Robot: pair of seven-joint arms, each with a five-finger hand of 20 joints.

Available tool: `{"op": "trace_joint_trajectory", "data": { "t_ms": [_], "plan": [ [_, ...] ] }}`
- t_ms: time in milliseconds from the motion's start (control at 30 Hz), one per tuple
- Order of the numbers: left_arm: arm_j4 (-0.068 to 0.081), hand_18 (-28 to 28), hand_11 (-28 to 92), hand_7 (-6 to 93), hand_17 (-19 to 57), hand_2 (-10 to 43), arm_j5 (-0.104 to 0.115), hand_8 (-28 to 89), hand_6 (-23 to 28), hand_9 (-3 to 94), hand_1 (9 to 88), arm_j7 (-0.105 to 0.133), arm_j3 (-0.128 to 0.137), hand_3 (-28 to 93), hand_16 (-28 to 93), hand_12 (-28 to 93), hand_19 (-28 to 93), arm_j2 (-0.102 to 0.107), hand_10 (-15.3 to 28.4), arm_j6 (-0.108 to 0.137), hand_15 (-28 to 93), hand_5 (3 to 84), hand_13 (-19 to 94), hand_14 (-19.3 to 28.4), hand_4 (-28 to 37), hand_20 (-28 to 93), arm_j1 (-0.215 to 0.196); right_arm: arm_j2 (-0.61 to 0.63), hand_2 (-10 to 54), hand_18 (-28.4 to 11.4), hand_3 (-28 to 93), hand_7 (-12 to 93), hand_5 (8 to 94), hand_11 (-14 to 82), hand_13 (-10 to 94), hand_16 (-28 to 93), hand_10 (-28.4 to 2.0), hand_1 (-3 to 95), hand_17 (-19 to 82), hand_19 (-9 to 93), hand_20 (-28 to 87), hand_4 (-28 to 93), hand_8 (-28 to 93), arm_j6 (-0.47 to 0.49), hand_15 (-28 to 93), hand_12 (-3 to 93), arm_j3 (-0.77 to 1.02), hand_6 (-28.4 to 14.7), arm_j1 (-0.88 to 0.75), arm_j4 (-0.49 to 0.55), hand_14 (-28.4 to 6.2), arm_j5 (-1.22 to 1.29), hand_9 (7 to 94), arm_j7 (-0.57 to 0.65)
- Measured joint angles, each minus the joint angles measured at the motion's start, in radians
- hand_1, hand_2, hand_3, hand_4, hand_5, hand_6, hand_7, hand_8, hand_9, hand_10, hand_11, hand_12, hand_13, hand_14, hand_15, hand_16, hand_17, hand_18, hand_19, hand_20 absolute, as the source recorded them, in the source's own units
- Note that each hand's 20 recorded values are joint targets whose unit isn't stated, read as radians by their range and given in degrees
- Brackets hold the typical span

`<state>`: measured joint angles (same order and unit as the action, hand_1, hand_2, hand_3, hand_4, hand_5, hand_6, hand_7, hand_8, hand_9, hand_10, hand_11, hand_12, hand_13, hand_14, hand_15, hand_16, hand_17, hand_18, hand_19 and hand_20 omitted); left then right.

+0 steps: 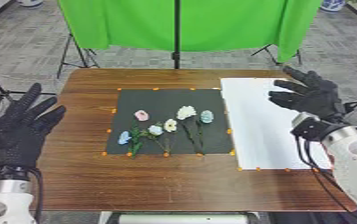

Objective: Arrange flowers

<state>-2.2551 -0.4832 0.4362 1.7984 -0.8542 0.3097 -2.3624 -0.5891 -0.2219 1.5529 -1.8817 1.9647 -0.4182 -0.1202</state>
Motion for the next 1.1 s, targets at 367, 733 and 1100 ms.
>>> {"op": "trace_joint_trajectory", "data": {
  "t_ms": [367, 733, 1100],
  "plan": [
    [0.005, 22.8, 24, 10.5, -8.6, 7.3, 0.02, -8, 5.5, 30.8, 18.4, 0.02, -0.013, 77, -8, 12, 51, 0.009, 18.0, 0.012, 48, 32.1, 23, 25.7, -28.3, 15, -0.007, 0.001, 8.3, -25.2, 80, 16, 41.2, 12.7, 43, 14, -14.8, 14.3, 6, 50, 17, -28, -13, 0.03, 35, 14.0, -0.051, 1.4, 0.081, -0.037, -18.4, 0.025, 48.4, 0.014],
    [0.004, 21.9, 24, 10.8, -11.0, 7.2, 0.021, -8, 5.7, 30.7, 18.5, 0.016, -0.016, 77, -8, 12, 47, 0.008, 18.1, 0.016, 48, 32.2, 23, 25.5, -28.3, 12, -0.01, 0.003, 8.8, -25.0, 80, 16, 41.4, 13.2, 43, 14, -14.7, 14.1, 6, 50, 17, -28, -12, 0.037, 35, 13.7, -0.032, 1.4, 0.065, -0.034, -18.4, 0.028, 49.0, 0.031],
    [0.004, 21.6, 24, 10.7, -11.6, 7.2, 0.02, -8, 5.8, 30.7, 18.4, -0.006, -0.026, 77, -8, 12, 46, 0.007, 18.0, 0.017, 47, 32.1, 23, 25.5, -28.3, 11, 0.004, 0.002, 9.0, -24.8, 80, 16, 41.4, 12.7, 43, 14, -14.8, 14.0, 6, 49, 17, -28, -12, 0.048, 35, 13.5, -0.024, 1.4, 0.055, -0.03, -18.4, 0.027, 48.7, 0.051]
  ]
}}
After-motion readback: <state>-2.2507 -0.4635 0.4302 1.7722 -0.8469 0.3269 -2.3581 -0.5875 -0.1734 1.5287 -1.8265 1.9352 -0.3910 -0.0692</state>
